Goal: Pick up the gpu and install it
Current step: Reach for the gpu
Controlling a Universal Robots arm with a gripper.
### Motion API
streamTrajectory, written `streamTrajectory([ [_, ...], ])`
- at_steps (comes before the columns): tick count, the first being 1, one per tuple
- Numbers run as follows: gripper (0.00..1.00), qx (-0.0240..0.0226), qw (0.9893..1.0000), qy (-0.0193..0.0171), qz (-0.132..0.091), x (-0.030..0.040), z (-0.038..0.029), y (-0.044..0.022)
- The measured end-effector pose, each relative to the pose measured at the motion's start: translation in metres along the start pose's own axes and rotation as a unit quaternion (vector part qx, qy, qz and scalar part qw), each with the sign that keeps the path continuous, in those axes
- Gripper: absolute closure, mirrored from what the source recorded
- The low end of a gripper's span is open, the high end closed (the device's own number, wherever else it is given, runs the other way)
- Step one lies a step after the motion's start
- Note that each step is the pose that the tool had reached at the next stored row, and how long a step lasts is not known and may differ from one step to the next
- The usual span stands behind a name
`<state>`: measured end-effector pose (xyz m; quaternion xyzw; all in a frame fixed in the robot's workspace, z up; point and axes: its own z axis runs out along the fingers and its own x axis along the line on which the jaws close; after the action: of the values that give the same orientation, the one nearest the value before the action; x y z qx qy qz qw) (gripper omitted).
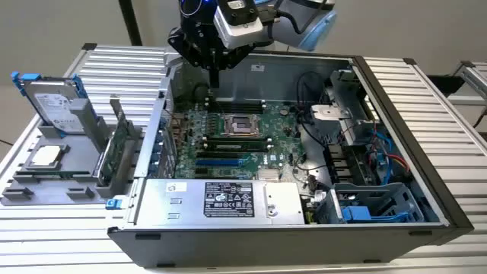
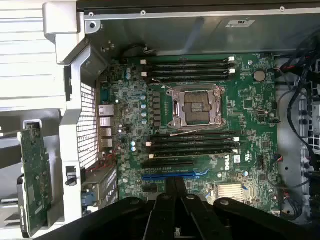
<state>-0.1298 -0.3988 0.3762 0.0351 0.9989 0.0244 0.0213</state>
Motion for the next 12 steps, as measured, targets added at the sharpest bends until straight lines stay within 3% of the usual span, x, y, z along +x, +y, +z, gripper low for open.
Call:
streamTrajectory([
  [12,1.0,0.0,1.0,0.0,0.0,0.0,0.0006,0.0],
])
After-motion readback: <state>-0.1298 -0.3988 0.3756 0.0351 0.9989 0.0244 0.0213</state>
